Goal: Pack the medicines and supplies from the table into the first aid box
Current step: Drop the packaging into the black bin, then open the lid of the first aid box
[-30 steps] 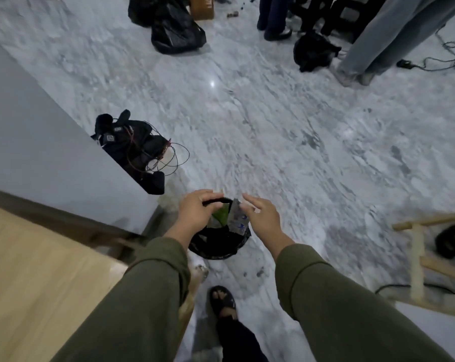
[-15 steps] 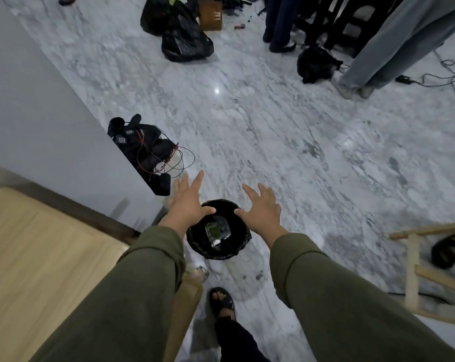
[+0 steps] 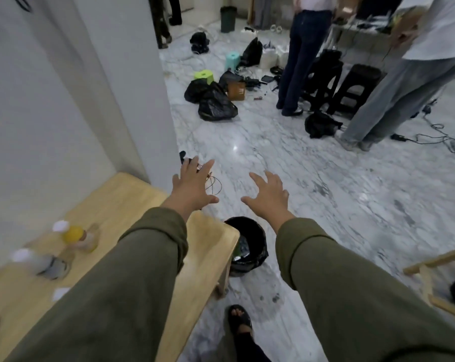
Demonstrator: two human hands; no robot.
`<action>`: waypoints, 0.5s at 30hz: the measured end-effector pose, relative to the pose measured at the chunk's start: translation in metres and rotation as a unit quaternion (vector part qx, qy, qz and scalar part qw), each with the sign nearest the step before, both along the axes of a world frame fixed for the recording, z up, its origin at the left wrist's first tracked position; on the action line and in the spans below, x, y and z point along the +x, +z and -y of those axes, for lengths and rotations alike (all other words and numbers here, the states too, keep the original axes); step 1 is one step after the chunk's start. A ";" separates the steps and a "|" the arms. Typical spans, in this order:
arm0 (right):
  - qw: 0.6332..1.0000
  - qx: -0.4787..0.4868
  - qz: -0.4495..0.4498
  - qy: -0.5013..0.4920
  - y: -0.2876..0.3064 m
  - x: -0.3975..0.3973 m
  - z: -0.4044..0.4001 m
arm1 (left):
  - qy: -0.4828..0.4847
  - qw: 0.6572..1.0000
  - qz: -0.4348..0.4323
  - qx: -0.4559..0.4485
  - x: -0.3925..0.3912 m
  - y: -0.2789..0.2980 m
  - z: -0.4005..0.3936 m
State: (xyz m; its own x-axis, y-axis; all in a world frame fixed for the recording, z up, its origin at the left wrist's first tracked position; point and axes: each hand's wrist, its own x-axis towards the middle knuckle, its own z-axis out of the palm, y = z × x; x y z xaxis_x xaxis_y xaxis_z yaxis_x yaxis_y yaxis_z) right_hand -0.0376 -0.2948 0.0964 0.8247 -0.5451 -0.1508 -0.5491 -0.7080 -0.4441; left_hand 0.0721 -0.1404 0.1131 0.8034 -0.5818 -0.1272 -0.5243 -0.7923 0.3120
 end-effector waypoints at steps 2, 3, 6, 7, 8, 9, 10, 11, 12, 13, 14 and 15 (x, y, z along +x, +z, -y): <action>0.999 -0.016 0.023 0.019 0.017 -0.003 -0.025 | 0.020 1.000 0.010 -0.016 -0.009 0.018 -0.030; 0.999 -0.018 0.034 0.028 0.025 -0.003 -0.038 | 0.031 0.999 0.016 -0.021 -0.013 0.026 -0.044; 0.996 -0.028 0.057 0.065 0.046 0.001 -0.073 | 0.073 0.996 0.030 -0.029 -0.022 0.049 -0.088; 0.994 -0.031 0.064 0.079 0.053 0.004 -0.084 | 0.087 0.995 0.035 -0.031 -0.025 0.057 -0.102; 0.993 -0.032 0.072 0.093 0.059 0.006 -0.095 | 0.100 0.994 0.040 -0.032 -0.029 0.064 -0.116; 0.990 -0.031 0.080 0.108 0.067 0.010 -0.106 | 0.116 0.992 0.045 -0.035 -0.032 0.070 -0.130; 0.988 -0.028 0.086 0.123 0.074 0.014 -0.117 | 0.132 0.989 0.050 -0.040 -0.035 0.076 -0.144; 0.985 -0.026 0.091 0.142 0.080 0.017 -0.128 | 0.151 0.986 0.055 -0.044 -0.039 0.081 -0.158; 0.982 -0.024 0.096 0.162 0.086 0.021 -0.140 | 0.172 0.982 0.060 -0.047 -0.043 0.086 -0.172; 0.977 -0.022 0.102 0.185 0.091 0.025 -0.153 | 0.194 0.978 0.064 -0.050 -0.047 0.090 -0.188; 0.972 -0.021 0.107 0.207 0.097 0.027 -0.166 | 0.217 0.973 0.066 -0.051 -0.052 0.093 -0.203; 0.967 -0.020 0.111 0.229 0.101 0.029 -0.179 | 0.240 0.967 0.067 -0.050 -0.058 0.096 -0.220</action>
